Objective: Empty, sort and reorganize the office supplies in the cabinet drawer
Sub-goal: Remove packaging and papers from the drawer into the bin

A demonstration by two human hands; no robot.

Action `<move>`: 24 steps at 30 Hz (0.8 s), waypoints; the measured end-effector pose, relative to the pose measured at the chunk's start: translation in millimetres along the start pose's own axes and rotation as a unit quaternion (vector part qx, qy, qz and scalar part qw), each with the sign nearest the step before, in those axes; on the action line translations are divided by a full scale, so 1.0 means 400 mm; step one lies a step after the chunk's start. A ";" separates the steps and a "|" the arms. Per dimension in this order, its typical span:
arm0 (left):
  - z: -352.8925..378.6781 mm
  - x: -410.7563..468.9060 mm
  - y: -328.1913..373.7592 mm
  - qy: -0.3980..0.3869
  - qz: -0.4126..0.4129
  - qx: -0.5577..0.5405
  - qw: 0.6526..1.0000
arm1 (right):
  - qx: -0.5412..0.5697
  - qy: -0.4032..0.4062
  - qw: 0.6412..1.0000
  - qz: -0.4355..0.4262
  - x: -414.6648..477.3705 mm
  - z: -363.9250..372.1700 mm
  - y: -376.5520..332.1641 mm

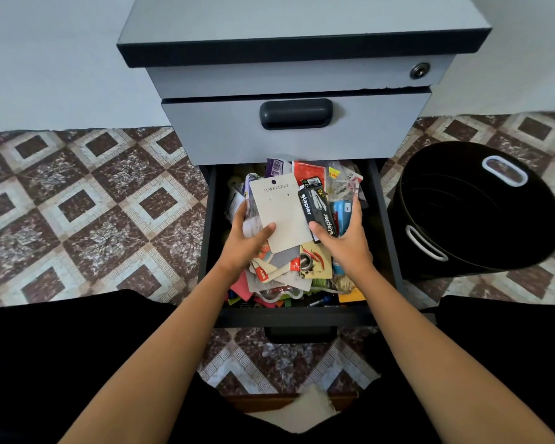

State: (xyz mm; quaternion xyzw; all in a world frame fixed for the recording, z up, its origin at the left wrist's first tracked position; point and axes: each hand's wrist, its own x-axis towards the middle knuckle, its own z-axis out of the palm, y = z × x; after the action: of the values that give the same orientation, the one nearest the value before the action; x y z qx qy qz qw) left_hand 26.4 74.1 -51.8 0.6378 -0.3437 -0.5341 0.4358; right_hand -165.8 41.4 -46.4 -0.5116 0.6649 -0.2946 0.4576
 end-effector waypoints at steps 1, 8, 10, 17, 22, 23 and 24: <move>-0.001 0.002 0.000 -0.002 -0.001 -0.001 1.000 | 0.013 -0.006 1.000 0.000 0.003 -0.001 0.001; 0.003 -0.006 0.000 -0.001 0.006 -0.004 1.000 | -0.027 -0.004 1.000 0.007 0.001 -0.006 -0.004; 0.005 -0.016 0.004 0.002 0.022 0.006 1.000 | -0.038 0.004 0.999 -0.007 -0.001 -0.008 0.002; 0.017 -0.029 0.029 0.024 0.072 0.142 0.987 | -0.001 -0.064 0.997 -0.050 0.002 -0.021 -0.004; 0.016 -0.033 0.025 0.012 0.083 0.200 0.976 | 0.012 -0.114 0.993 -0.030 0.036 -0.024 0.027; 0.013 -0.032 0.024 0.007 0.086 0.204 0.975 | 0.010 -0.121 0.992 -0.031 0.038 -0.025 0.029; 0.011 -0.032 0.022 0.001 0.089 0.205 0.975 | 0.010 -0.125 0.992 -0.034 0.039 -0.025 0.029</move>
State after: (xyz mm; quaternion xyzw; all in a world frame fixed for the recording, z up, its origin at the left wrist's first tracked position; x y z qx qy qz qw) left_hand 19.7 81.2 -39.0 0.6812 -0.5005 -0.4107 0.3417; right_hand -180.5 29.3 -57.0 -0.5618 0.5819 -0.2504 0.5321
